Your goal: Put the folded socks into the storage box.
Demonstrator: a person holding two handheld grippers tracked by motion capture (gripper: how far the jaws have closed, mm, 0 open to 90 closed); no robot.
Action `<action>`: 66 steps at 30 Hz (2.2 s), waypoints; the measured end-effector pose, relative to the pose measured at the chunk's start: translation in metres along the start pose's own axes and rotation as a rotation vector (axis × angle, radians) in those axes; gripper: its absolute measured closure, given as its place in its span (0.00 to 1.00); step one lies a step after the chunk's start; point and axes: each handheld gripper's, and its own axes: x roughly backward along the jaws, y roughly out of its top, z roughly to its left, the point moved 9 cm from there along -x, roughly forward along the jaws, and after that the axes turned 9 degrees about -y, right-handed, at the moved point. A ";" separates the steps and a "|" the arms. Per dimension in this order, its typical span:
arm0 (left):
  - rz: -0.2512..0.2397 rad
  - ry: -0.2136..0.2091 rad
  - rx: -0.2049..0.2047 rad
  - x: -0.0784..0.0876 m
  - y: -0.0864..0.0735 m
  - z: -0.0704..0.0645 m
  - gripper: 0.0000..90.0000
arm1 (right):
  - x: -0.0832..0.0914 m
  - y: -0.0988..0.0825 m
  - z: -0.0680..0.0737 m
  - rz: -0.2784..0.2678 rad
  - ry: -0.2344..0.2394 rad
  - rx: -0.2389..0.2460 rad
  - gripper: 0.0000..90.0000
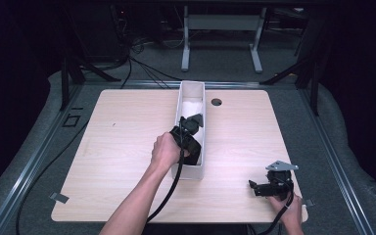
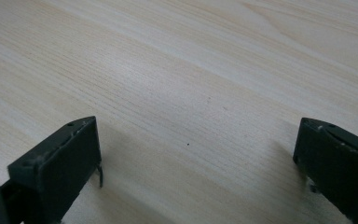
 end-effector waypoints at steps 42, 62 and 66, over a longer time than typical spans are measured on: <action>-0.094 0.030 0.010 0.046 -0.006 0.013 0.10 | 0.000 0.000 0.000 0.004 0.003 -0.005 0.00; -0.199 0.030 0.036 0.084 -0.043 0.048 0.00 | 0.000 0.000 0.000 0.003 0.002 -0.004 0.00; -0.211 0.026 0.051 0.084 -0.054 0.058 0.00 | 0.000 0.000 0.000 0.004 0.002 -0.005 0.00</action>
